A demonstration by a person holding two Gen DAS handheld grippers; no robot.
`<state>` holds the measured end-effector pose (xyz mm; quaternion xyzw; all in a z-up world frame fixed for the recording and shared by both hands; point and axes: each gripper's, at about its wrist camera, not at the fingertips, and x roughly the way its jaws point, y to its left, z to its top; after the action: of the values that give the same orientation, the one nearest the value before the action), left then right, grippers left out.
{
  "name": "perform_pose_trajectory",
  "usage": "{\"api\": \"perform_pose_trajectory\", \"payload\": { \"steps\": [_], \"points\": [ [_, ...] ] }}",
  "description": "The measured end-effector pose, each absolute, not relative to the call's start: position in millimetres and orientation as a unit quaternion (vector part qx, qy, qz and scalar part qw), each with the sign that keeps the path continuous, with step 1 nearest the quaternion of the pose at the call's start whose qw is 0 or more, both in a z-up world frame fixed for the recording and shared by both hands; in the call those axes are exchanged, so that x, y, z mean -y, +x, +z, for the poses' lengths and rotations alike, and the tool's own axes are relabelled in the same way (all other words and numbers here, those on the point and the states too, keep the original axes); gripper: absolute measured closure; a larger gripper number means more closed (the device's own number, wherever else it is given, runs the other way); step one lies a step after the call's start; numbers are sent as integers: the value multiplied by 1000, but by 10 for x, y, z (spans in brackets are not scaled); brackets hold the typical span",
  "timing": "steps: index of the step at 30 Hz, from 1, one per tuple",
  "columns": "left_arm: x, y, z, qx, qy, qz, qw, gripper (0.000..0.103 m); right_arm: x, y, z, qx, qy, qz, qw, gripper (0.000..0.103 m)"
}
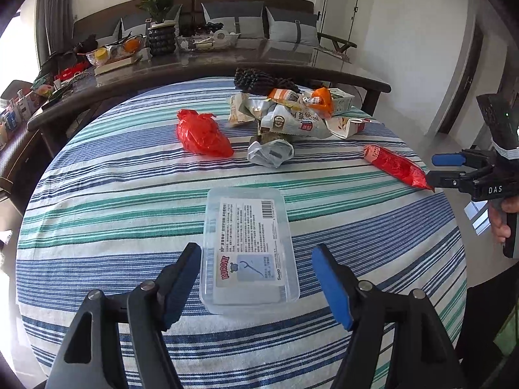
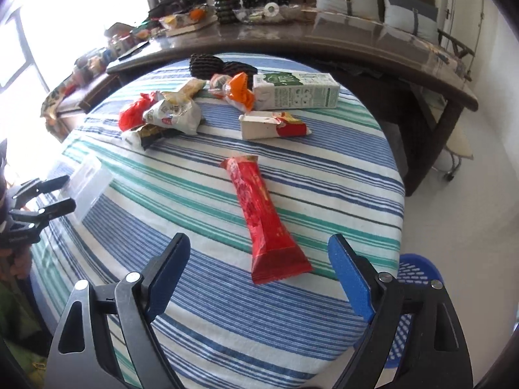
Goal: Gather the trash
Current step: 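Grasp the red snack-bar wrapper with the right tool while the left tool holds the box, then carry the box and wrapper to the blue wastebasket and open both tools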
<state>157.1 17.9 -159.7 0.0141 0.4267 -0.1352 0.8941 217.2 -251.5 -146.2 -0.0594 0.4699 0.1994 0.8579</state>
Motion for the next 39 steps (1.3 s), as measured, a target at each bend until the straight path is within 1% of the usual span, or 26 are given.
{"api": "perform_pose_trajectory", "payload": {
  "steps": [3, 5, 9, 12, 13, 14, 15, 20, 28, 39],
  "points": [
    [-136, 1658, -1646, -434, 22, -128, 891, 31, 2357, 2315, -1528, -484, -89, 210, 845, 16],
    [-144, 1668, -1654, -435, 21, -128, 891, 31, 2254, 2389, -1575, -491, -101, 217, 838, 23],
    [-141, 1686, -1669, -436, 28, -129, 890, 31, 2118, 2493, -1640, -500, -116, 210, 832, 29],
    [-124, 1701, -1685, -437, 37, -126, 890, 32, 2106, 2561, -1666, -507, -115, 200, 830, 42],
    [-121, 1705, -1687, -436, 41, -123, 890, 39, 2114, 2572, -1669, -509, -113, 196, 830, 60],
    [-124, 1709, -1685, -436, 44, -121, 891, 42, 2129, 2579, -1674, -513, -109, 194, 829, 84],
    [-133, 1711, -1683, -436, 42, -123, 890, 42, 2147, 2580, -1677, -517, -105, 192, 827, 88],
    [-193, 1666, -1652, -433, 18, -129, 892, 42, 2233, 2470, -1555, -508, -75, 189, 837, 90],
    [-184, 1539, -1607, -424, -5, -139, 895, 42, 2348, 2212, -1428, -489, -5, 196, 850, 90],
    [-127, 1464, -1571, -416, -17, -141, 898, 42, 2486, 2095, -1417, -480, 29, 190, 856, 90]
  ]
}}
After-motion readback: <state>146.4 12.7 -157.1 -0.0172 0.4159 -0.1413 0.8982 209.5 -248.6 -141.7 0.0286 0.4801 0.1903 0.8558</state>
